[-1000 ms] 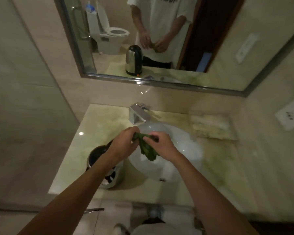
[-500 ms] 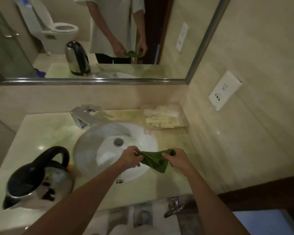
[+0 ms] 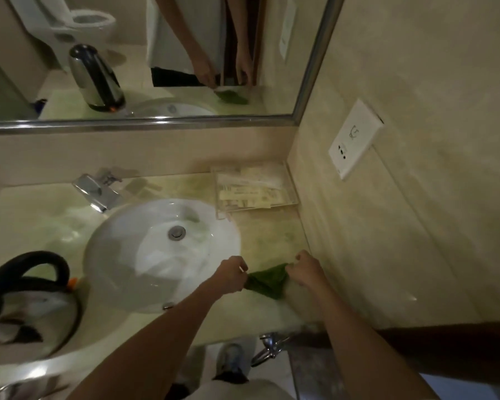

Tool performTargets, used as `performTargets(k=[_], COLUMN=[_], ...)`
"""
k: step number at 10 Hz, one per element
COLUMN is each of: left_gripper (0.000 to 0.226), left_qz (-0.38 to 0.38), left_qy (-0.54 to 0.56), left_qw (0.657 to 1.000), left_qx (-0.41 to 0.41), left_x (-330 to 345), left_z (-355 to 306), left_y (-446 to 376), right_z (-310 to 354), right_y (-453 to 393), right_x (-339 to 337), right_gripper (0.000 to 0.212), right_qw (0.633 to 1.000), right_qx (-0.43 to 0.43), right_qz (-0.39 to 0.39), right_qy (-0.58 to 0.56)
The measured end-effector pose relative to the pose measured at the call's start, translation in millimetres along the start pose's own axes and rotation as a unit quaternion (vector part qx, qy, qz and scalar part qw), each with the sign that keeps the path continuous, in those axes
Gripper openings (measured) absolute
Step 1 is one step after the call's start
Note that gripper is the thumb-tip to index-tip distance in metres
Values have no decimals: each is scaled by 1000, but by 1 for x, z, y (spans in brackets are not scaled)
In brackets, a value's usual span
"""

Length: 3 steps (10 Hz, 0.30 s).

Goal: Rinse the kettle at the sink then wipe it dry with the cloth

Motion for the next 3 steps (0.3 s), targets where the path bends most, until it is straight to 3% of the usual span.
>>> performTargets(k=[1, 3], left_gripper=[20, 17], left_qz=[-5, 41], left_qy=[-50, -69], left_qw=[996, 990], left_qx=[68, 118], left_x=[-13, -21], left_z=[-19, -27], left_y=[-5, 19], right_z=[29, 54], right_y=[4, 31], right_x=[-11, 30], right_gripper=[20, 22], right_qw=[999, 991], right_qx=[-43, -103], right_qz=[-16, 65], right_qy=[24, 55])
Point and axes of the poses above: each hand's wrist, its own y-axis away from the middle knuckle, its own x-axis out of the palm, z = x × y, the point moved 7 cm from there along -y, towards the middle knuckle, and after that the axes turned 10 degrees about x, right-handed, at the moved point
